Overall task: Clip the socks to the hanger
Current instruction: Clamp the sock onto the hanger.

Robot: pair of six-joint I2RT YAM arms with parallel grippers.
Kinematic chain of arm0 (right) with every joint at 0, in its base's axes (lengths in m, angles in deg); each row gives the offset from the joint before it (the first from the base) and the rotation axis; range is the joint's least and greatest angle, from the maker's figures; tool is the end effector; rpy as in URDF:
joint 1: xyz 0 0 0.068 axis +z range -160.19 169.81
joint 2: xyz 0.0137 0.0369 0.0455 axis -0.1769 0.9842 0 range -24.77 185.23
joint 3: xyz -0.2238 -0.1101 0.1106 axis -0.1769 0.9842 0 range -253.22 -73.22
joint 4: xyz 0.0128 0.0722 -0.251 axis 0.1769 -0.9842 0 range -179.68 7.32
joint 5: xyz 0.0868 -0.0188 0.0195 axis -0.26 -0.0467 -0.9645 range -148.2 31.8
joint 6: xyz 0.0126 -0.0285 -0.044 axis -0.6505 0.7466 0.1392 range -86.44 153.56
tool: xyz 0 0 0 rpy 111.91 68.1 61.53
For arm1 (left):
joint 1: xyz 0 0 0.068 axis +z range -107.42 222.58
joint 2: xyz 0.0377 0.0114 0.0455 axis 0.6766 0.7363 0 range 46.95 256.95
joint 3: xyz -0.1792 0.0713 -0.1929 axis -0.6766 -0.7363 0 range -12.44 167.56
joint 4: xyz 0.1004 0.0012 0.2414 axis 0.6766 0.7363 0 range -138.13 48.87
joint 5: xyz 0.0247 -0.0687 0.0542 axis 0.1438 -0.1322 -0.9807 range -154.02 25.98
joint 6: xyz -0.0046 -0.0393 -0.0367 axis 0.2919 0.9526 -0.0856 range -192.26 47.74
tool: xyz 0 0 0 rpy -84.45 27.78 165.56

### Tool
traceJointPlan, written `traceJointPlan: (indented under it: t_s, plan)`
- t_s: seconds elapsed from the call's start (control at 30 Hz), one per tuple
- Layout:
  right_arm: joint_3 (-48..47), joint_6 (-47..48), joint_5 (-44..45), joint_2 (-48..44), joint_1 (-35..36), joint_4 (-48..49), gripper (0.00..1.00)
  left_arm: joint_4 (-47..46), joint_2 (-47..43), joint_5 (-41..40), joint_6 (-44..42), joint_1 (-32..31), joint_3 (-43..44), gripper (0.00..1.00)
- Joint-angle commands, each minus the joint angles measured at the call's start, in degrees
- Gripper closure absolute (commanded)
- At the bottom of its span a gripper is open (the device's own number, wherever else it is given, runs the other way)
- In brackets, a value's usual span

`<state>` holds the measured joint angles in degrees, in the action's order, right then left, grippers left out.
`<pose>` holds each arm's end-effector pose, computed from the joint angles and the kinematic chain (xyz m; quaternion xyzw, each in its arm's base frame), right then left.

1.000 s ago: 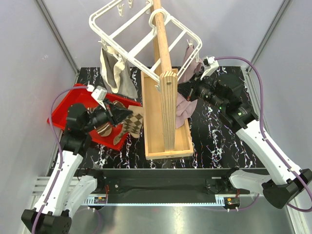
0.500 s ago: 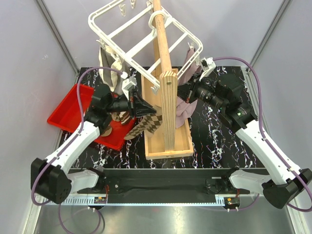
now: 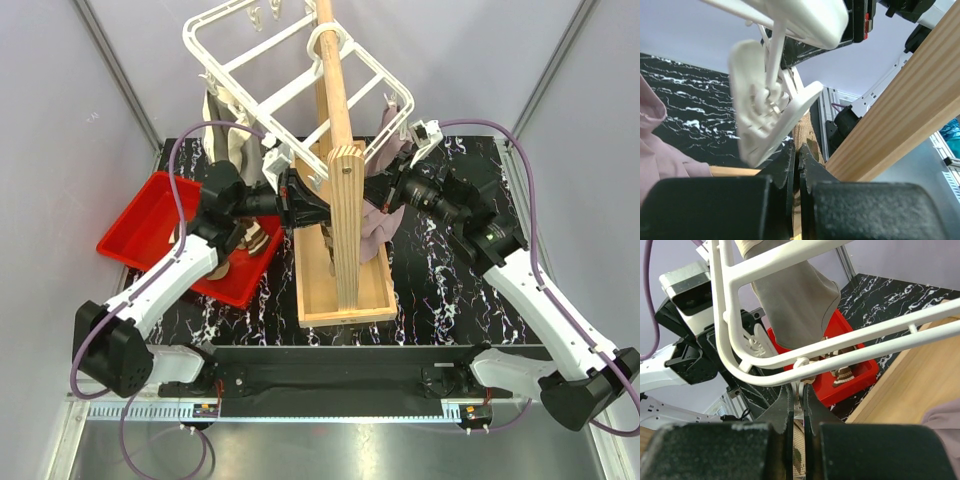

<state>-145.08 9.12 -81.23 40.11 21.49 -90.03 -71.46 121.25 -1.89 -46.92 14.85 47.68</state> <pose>0.2060 0.1435 0.4412 -0.1843 0.6849 0.4498 0.5428 0.2424 -0.1629 0.3802 0.4043 0.5471 -0.5907 0.4340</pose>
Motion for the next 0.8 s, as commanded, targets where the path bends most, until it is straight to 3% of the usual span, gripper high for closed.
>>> traceJointPlan:
  t_s: [0.0, 0.4, 0.77]
  plan:
    - [1.0, 0.3, -4.3, -1.2, 0.3, -1.3, 1.00, -4.2, 1.5, -0.3, 0.5, -0.7, 3.5, 1.00]
    - [1.4, -0.2, -3.8, -2.4, 0.3, -1.6, 1.00, -4.2, 2.3, -0.3, 3.2, -0.8, 6.1, 1.00]
    - [1.3, -0.1, -4.2, -3.1, 0.4, -2.2, 1.00, -13.8, 2.0, -2.2, 12.4, -0.7, 6.8, 1.00]
